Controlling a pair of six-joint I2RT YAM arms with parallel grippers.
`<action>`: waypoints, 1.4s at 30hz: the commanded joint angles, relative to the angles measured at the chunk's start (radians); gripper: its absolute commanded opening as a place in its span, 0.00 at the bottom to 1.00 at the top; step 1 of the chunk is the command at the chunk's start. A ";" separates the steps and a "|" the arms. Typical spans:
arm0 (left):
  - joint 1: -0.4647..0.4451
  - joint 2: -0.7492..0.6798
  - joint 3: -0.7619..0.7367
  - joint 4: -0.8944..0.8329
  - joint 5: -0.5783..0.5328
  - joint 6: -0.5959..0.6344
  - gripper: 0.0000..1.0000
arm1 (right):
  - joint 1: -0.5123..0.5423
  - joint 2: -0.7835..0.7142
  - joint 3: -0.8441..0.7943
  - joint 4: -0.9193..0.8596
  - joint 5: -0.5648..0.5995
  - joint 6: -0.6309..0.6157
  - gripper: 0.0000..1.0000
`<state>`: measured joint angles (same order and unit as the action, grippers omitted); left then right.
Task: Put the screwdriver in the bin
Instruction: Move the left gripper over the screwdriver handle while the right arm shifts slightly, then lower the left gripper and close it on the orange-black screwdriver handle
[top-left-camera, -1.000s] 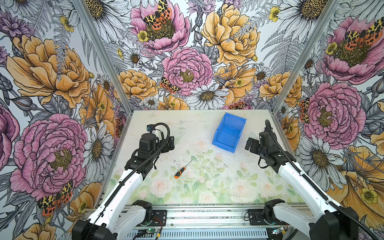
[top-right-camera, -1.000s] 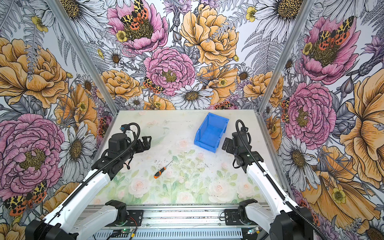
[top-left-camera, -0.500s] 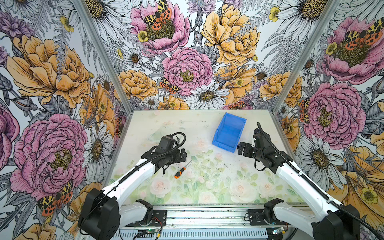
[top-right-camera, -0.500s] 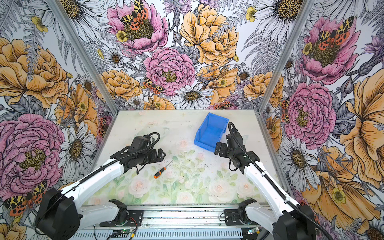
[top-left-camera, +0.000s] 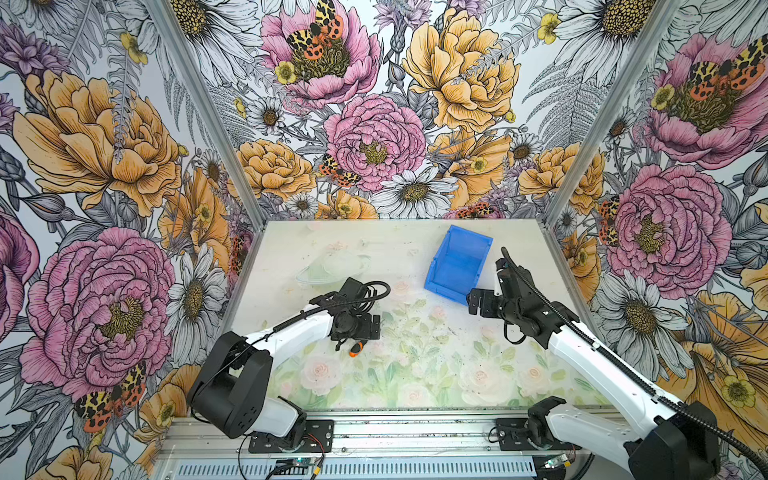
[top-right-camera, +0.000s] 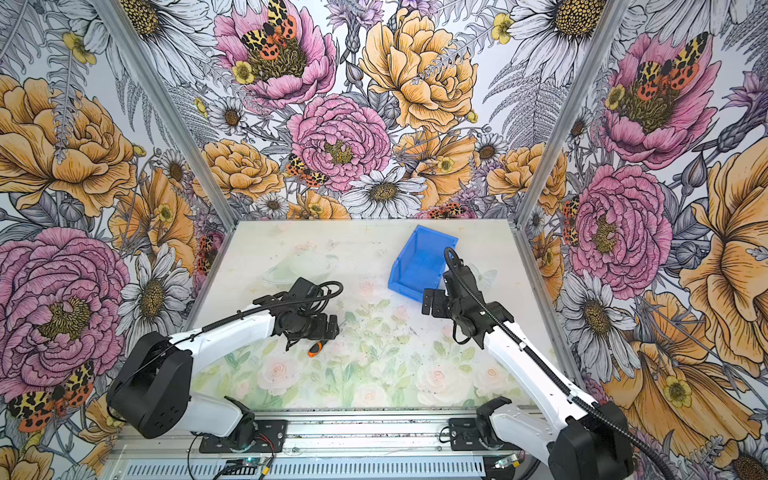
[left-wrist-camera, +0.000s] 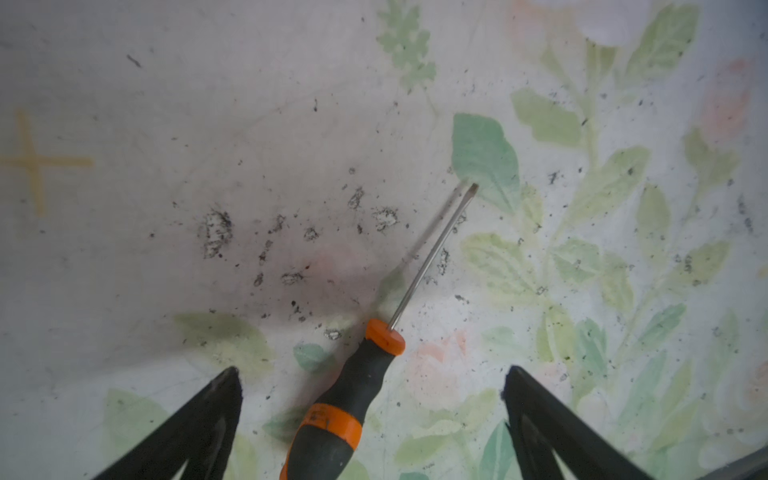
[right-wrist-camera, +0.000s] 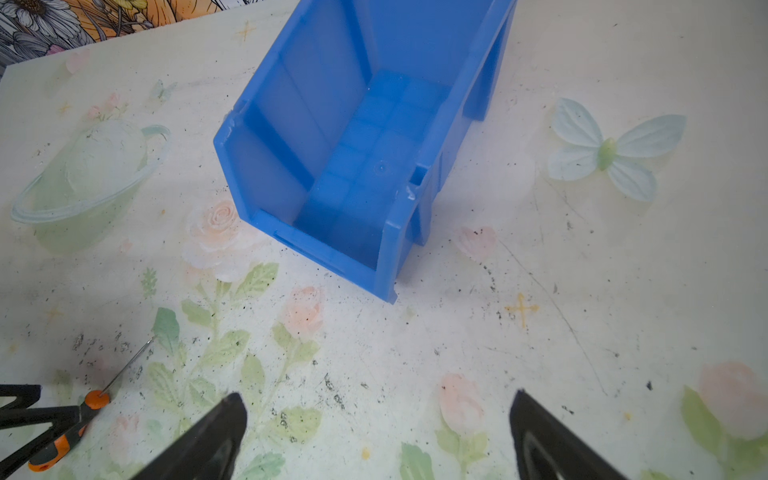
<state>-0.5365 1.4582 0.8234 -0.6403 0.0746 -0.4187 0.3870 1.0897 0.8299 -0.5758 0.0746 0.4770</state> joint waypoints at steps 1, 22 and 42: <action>-0.017 0.030 0.023 -0.010 -0.036 0.018 0.99 | 0.006 0.007 0.035 -0.004 0.027 -0.005 0.99; -0.128 0.116 0.007 -0.018 -0.143 -0.009 0.59 | 0.008 0.004 0.038 -0.003 0.087 0.018 0.99; -0.151 0.090 0.033 -0.025 -0.147 -0.015 0.08 | 0.001 -0.014 0.085 -0.004 0.114 -0.009 1.00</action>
<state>-0.6788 1.5593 0.8314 -0.6582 -0.0605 -0.4313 0.3878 1.0981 0.8787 -0.5827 0.1654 0.4774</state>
